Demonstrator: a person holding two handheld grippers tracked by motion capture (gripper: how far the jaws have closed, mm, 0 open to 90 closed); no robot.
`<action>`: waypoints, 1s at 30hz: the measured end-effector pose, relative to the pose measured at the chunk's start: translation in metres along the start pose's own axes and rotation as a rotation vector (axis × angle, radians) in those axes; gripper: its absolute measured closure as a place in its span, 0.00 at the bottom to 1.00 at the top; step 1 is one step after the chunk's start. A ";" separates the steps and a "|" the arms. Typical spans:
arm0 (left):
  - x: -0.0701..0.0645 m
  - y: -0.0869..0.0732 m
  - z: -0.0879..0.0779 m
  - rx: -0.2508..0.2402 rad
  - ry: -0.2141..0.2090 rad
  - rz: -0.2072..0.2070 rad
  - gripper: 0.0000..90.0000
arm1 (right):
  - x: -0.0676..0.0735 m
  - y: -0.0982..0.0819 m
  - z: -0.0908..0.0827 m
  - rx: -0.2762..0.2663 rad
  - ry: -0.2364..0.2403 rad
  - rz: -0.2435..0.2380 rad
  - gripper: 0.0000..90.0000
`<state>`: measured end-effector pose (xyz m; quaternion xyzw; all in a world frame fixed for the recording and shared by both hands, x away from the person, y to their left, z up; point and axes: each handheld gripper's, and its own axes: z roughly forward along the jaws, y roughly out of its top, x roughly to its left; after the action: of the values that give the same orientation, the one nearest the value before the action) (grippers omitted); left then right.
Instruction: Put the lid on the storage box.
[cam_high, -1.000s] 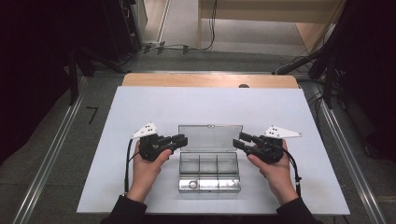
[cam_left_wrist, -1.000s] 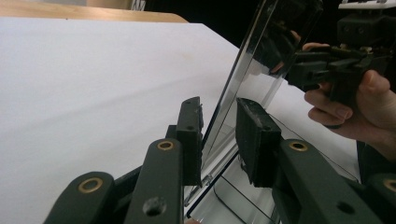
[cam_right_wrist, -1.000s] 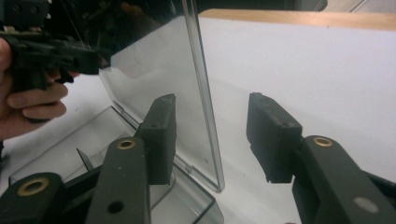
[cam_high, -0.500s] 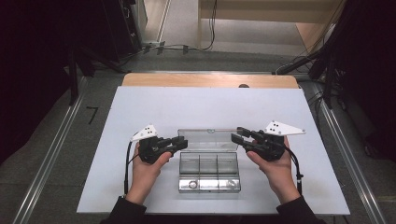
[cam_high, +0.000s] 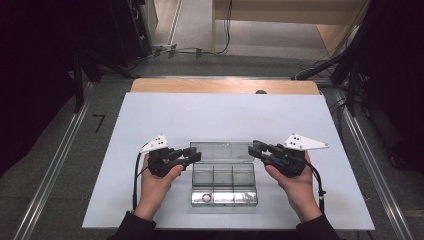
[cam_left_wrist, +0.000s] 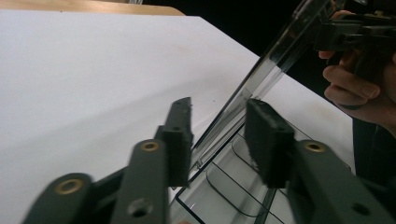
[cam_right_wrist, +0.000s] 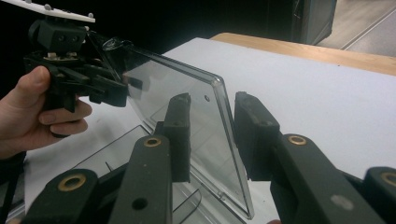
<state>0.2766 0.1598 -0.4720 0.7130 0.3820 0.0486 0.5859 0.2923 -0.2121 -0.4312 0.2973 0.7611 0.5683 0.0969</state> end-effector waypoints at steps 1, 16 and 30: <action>-0.001 0.000 -0.001 -0.001 -0.005 0.000 0.59 | 0.001 0.000 0.000 0.001 0.000 0.004 0.73; -0.010 -0.016 -0.028 0.032 0.024 -0.009 0.80 | 0.006 -0.006 -0.005 -0.003 0.002 -0.007 0.71; -0.017 -0.020 -0.026 0.027 -0.043 -0.001 0.99 | 0.014 -0.014 -0.010 0.014 -0.002 -0.030 0.66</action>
<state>0.2415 0.1709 -0.4752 0.7218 0.3703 0.0280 0.5841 0.2711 -0.2146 -0.4382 0.2873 0.7694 0.5610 0.1040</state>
